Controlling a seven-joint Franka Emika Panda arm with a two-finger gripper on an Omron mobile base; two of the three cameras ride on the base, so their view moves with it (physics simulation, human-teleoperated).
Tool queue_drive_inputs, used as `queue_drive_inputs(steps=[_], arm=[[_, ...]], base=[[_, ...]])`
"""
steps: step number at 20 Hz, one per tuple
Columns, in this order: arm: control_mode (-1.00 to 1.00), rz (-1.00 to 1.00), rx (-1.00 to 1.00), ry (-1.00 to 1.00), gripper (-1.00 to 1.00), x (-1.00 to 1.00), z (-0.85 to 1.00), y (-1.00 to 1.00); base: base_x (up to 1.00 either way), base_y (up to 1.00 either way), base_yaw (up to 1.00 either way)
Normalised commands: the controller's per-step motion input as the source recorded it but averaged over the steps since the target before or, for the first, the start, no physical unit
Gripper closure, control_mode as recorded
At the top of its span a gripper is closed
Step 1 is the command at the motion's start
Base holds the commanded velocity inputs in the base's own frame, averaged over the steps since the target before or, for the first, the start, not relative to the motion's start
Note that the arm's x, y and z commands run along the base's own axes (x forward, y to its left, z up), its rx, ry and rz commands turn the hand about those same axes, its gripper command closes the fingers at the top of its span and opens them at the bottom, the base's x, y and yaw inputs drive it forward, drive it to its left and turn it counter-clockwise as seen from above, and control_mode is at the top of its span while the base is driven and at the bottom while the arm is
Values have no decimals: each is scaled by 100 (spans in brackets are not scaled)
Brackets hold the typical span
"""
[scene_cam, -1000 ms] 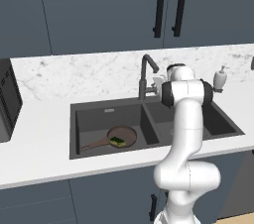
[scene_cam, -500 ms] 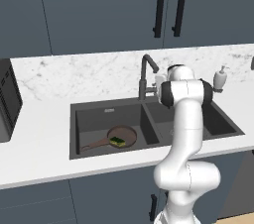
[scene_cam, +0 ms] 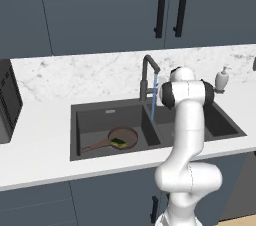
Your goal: Pick the pan and sponge and place them into the sink. Then turn on the water.
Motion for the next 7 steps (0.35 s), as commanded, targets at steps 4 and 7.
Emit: queue_drive_inputs(steps=[4, 7], arm=[[-100, -3, 4, 1, 100, 0, -9, 0], [-100, 0, 0, 0, 100, 0, 0, 0]], base=[[0, 0, 0], [0, 0, 0]])
